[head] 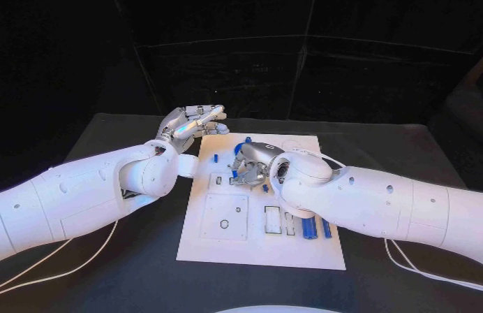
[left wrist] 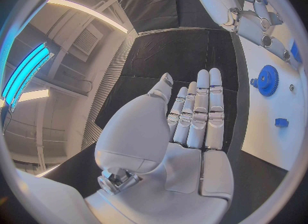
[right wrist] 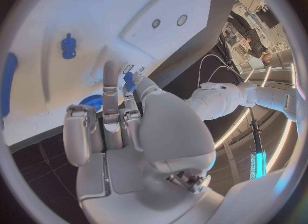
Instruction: Assemble the parts on the task board
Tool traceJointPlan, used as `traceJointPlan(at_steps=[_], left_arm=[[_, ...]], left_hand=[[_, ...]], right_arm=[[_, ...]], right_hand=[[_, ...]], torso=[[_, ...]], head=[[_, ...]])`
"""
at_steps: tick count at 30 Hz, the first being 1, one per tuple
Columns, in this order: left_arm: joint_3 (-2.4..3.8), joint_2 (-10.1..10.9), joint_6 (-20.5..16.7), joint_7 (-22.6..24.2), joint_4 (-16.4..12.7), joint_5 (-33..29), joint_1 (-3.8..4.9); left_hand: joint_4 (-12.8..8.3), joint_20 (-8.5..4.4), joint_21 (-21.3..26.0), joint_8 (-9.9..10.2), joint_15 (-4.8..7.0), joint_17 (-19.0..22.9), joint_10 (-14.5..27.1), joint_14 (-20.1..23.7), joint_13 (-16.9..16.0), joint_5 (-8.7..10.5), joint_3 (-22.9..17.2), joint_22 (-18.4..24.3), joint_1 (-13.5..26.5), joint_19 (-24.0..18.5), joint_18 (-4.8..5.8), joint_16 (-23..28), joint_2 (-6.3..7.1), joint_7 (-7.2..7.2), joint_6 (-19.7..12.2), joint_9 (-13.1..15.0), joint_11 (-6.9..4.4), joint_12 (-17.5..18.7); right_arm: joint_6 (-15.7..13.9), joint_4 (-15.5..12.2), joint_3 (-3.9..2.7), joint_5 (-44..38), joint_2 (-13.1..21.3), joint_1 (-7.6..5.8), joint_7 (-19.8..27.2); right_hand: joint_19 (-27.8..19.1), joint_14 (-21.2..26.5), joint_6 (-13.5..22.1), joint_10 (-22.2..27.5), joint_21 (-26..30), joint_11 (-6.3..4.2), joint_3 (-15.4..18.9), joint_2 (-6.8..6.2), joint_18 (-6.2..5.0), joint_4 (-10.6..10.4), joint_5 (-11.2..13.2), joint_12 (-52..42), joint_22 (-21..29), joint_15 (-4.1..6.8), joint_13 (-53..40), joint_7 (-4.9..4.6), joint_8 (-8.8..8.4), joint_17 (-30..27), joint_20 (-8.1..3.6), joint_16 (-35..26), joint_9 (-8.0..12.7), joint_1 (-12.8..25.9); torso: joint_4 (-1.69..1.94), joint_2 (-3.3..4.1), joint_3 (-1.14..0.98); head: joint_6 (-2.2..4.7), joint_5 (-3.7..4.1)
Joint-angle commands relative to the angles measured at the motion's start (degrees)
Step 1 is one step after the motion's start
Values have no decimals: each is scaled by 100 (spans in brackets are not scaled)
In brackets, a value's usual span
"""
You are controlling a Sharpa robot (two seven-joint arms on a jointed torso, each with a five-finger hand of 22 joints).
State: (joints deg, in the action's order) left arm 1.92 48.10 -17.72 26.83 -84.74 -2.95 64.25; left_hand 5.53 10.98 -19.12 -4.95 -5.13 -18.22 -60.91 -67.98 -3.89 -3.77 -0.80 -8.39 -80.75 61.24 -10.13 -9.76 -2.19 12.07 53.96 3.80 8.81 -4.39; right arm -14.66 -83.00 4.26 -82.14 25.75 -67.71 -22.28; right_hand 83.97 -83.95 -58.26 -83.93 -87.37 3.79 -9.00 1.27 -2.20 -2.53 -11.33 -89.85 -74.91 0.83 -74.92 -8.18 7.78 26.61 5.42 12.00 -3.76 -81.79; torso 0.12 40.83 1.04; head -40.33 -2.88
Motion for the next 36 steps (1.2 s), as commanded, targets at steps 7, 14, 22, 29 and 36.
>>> traceJointPlan(at_steps=[7, 14, 22, 29, 36], left_arm=[[6, -1, 42, 48, 4, 26, 10], [6, 2, 43, 49, 14, 26, 10], [6, -1, 49, 49, 39, 26, 10], [6, -1, 50, 50, 52, 26, 10], [6, -5, 52, 50, 57, 26, 10]], left_hand=[[-40, 16, 28, 24, -17, -9, -48, 29, 8, -25, -6, 7, -6, -35, -22, 23, -43, 8, 43, -2, 2, 37], [-40, 16, 28, 24, -17, -9, -48, 29, 8, -25, -6, 7, -6, -35, -22, 23, -43, 8, 43, -2, 2, 37], [-40, 16, 28, 24, -17, -9, -48, 29, 8, -25, -6, 7, -6, -35, -22, 23, -43, 8, 43, -2, 2, 37], [-45, 19, 29, 26, -19, -16, -51, 24, 8, -23, -7, 9, -1, -35, -23, 35, -44, 8, 47, -2, 3, 38], [-45, 19, 29, 26, -19, -16, -51, 24, 8, -23, -7, 9, -1, -35, -23, 35, -44, 8, 47, -2, 3, 38]], right_arm=[[18, 1, -1, -232, -6, 72, -28], [16, 18, -1, -278, 8, 96, -43], [-6, 27, -1, -427, 32, 107, -72], [83, 41, -2, -460, 33, 109, -99], [179, 72, -1, -467, 6, 113, -107]], right_hand=[[337, -161, -53, -607, -10, -35, -33, -37, 85, 20, -18, -15, -877, 1, -1508, -4, 5, 8, -24, 26, -9, 56], [336, -161, -53, -607, -8, -34, -35, -44, 85, 23, -17, -15, -874, 1, -1508, -5, 3, 8, -24, 26, -9, 59], [335, -160, -51, -607, -7, -32, -44, -68, 84, 37, -17, -15, -871, 0, -1508, -8, -7, 9, -23, 26, -9, 68], [332, -158, -50, -607, -4, -30, -53, -97, 83, 54, -17, -15, -866, -1, -1508, -11, -17, 9, -22, 25, -8, 79], [328, -158, -34, -607, 0, -20, -63, -150, 81, 69, -6, -15, -857, -6, -1508, -24, -45, 10, -19, 26, -6, 124]], torso=[[3, -1, 2], [0, -4, 0], [0, 2, -6], [-1, 3, 1], [-1, 1, 0]], head=[[-28, -23], [-31, -36], [-36, -39], [-52, -38], [-64, -38]])
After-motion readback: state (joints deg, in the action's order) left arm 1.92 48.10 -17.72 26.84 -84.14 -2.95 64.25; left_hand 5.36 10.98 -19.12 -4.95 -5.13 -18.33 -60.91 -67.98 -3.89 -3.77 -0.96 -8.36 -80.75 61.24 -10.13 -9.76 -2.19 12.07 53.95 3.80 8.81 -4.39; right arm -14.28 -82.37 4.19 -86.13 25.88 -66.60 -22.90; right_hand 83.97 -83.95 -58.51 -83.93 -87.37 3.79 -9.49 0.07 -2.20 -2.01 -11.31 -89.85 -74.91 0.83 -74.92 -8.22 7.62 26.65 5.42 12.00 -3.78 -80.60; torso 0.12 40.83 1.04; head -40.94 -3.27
